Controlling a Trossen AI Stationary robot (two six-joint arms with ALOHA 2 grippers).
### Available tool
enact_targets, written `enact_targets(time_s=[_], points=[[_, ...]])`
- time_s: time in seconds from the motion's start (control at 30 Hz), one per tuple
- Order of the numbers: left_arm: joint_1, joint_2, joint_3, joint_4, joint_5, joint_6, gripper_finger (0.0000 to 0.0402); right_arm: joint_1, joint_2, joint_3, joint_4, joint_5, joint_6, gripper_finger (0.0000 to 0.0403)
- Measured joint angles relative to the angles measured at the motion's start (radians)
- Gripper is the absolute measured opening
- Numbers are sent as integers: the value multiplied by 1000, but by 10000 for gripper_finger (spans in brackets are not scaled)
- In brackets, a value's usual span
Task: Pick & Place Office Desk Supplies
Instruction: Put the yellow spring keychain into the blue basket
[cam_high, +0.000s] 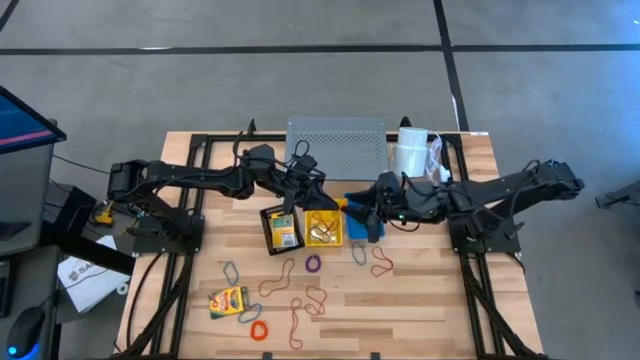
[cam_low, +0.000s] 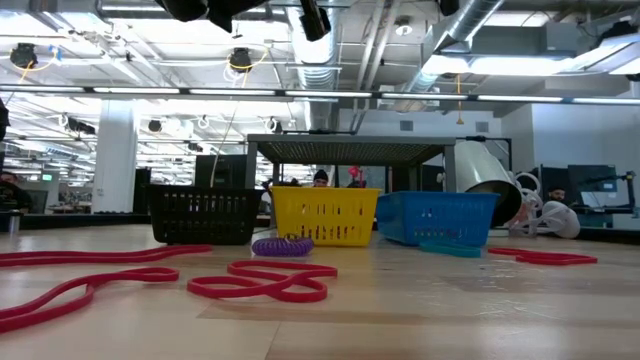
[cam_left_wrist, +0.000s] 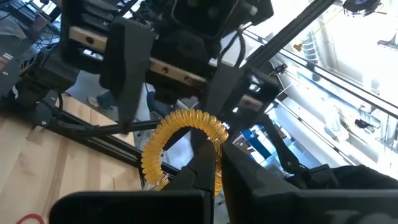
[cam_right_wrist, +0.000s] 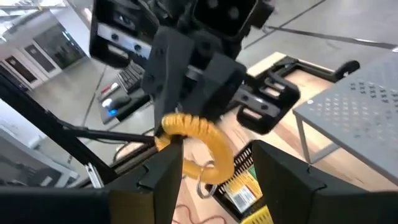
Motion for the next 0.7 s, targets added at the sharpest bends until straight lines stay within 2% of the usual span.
enact_targets(time_s=[0.27,0.4,0.5,0.63,0.7], points=[[-2,0,0,7,0,-7,3,-30,46,0,36,-10,0,176],[-7,0,0,7,4,-7,4,-37,57,0,39,-11,0,157],[-7,0,0,6,11,-7,3,-41,55,0,41,-11,0,117],[-6,0,0,6,11,-7,4,-43,55,0,40,-9,-3,29],[-7,0,0,6,12,-7,4,-43,55,0,40,-8,-7,17]])
